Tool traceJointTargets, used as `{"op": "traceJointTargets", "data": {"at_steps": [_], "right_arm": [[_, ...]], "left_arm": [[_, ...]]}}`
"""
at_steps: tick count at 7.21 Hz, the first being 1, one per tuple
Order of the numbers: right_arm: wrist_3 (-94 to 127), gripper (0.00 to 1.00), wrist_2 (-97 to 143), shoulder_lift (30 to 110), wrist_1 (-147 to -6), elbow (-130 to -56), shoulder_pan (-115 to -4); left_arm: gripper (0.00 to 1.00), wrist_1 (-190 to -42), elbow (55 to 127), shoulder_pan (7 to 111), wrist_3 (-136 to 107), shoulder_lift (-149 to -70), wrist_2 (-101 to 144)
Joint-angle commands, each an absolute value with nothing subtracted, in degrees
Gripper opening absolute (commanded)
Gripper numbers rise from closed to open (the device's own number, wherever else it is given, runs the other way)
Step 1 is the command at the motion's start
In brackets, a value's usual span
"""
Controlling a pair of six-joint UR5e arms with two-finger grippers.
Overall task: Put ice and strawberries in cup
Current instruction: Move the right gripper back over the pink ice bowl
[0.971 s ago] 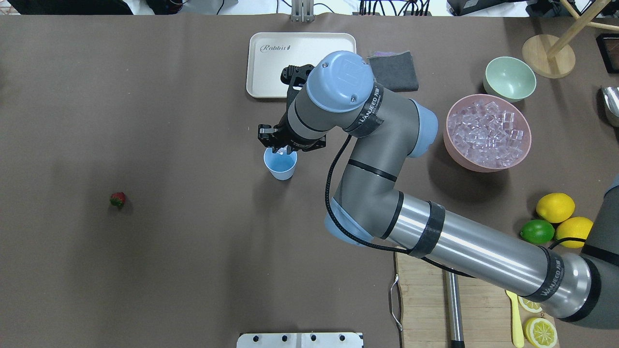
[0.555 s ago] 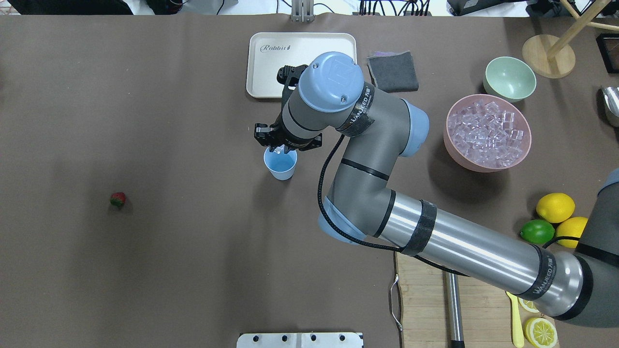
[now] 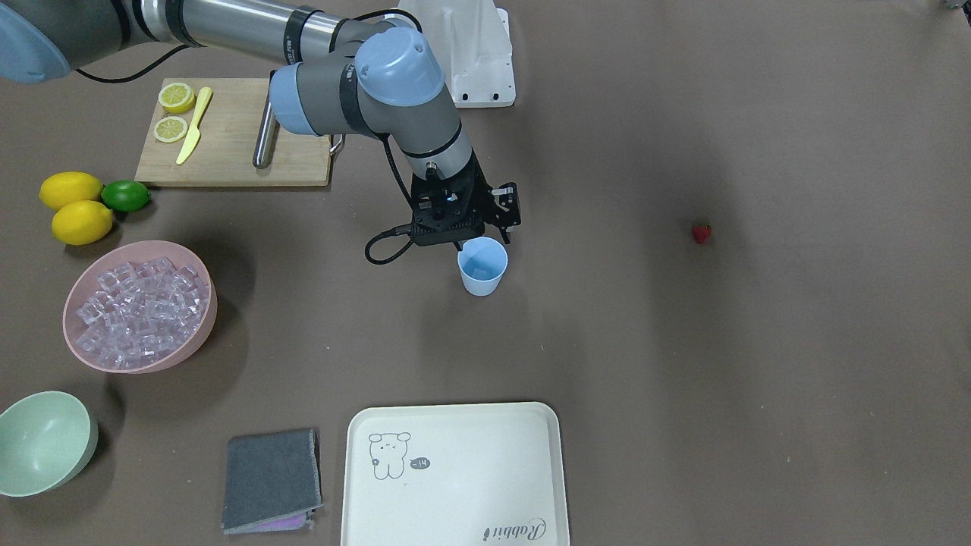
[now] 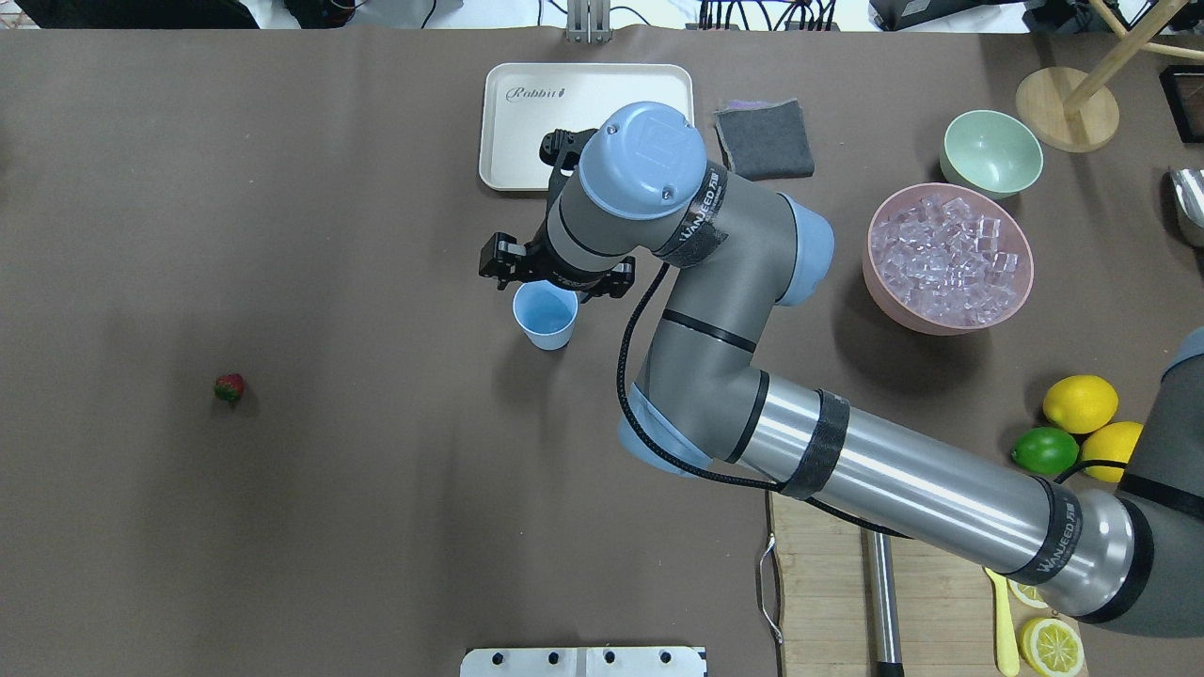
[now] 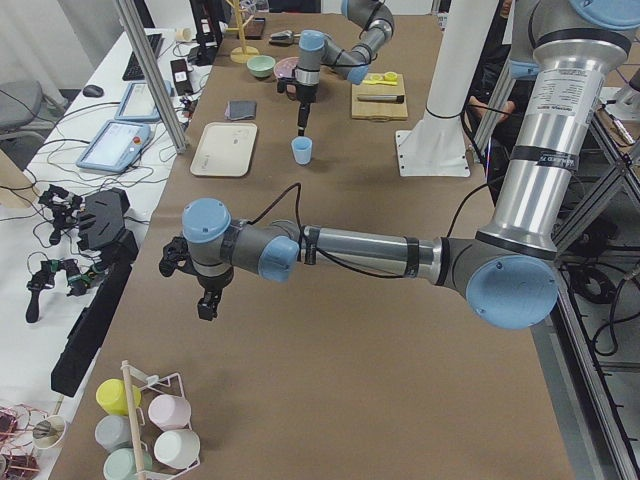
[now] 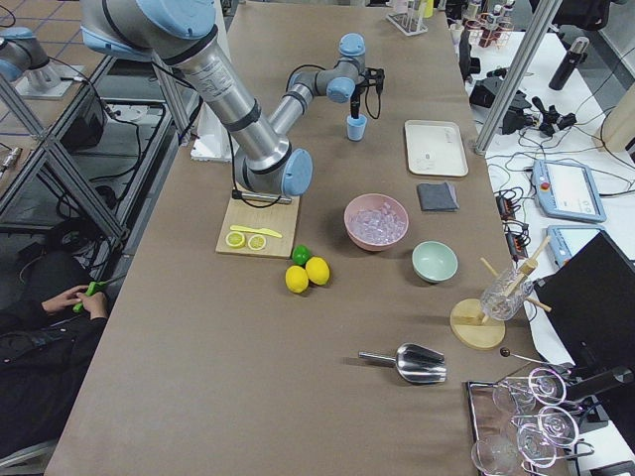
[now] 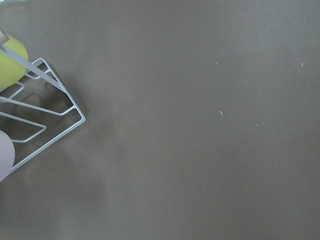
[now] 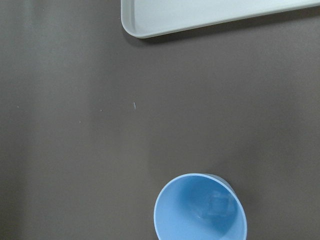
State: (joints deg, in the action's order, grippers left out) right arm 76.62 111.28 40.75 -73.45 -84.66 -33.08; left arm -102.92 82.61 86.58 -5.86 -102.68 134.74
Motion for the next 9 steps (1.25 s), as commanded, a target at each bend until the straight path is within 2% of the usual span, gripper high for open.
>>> {"op": "traceJointTargets", "data": {"at_steps": [1, 3, 4, 7, 9], "right_arm": [[75.5, 0.99, 115.1, 42.3, -78.6, -88.2, -37.3], [62.0, 0.99, 118.6, 49.2, -91.8, -99.2, -43.3], [55.0, 0.99, 120.3, 52.4, -94.3, -100.8, -47.2], [36.4, 0.99, 126.5, 62.8, -94.4, -100.3, -58.7], [30.5, 0.98, 126.7, 64.8, -94.4, -98.5, -62.0]], "left_arm": [[0.98, -102.8, 82.7, 86.6, -5.9, -102.8, 134.7], [0.98, -102.8, 82.8, 86.6, -5.9, -102.9, 134.8], [0.98, -102.8, 82.8, 86.6, -5.9, -102.9, 134.8], [0.98, -102.8, 82.6, 86.6, -5.9, -102.8, 134.8], [0.98, -102.9, 82.6, 86.6, -5.8, -102.7, 134.8]]}}
